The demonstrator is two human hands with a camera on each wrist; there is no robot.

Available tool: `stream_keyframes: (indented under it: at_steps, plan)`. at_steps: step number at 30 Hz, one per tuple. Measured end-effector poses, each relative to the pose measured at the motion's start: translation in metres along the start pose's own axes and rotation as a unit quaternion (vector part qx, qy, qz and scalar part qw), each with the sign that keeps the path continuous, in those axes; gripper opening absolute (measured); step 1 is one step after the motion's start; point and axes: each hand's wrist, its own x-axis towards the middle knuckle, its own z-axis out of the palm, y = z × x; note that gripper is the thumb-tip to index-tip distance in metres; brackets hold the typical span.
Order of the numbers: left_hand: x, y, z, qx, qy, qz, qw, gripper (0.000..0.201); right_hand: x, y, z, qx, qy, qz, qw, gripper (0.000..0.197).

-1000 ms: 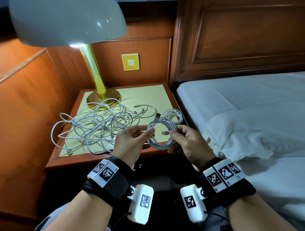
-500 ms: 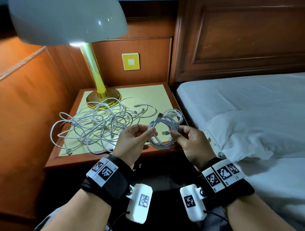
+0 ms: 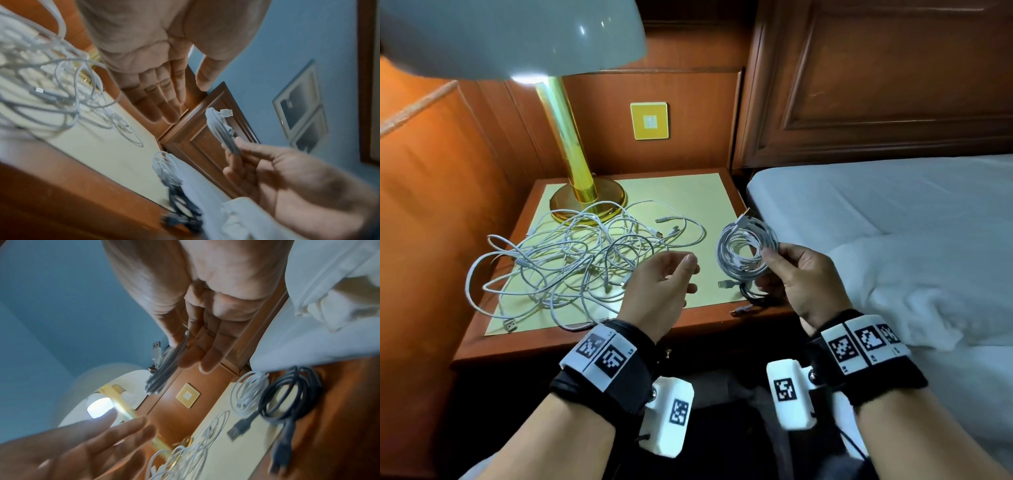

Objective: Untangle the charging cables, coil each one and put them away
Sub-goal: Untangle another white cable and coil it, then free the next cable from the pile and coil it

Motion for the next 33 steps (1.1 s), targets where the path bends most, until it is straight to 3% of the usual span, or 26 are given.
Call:
stream_keyframes:
  at_steps: [3,7,16,25,29,33]
  plan:
    - [0.020,-0.009,-0.002,0.187,0.011,0.102,0.977,0.009,0.042,0.004,-0.006,-0.040,0.028,-0.017,0.999,0.015]
    - [0.047,-0.028,-0.013,0.265,-0.002,0.142,0.954,0.013,0.099,0.015,-0.008,-0.042,0.062,0.011,0.997,0.019]
    - [0.104,-0.035,-0.040,0.232,-0.017,0.190,0.954,0.007,0.183,0.021,0.019,-0.093,0.059,0.076,0.991,0.019]
    - [0.129,-0.028,-0.048,0.169,-0.027,0.183,0.968,0.008,0.225,0.029,0.041,-0.169,0.039,0.127,0.977,0.011]
    - [0.132,-0.028,-0.056,0.138,-0.014,0.160,0.977,0.006,0.234,0.032,0.045,-0.204,0.028,0.154,0.966,0.034]
    - [0.133,-0.026,-0.058,0.140,-0.013,0.157,0.978,0.009,0.236,0.032,0.049,-0.244,0.027,0.141,0.959,0.038]
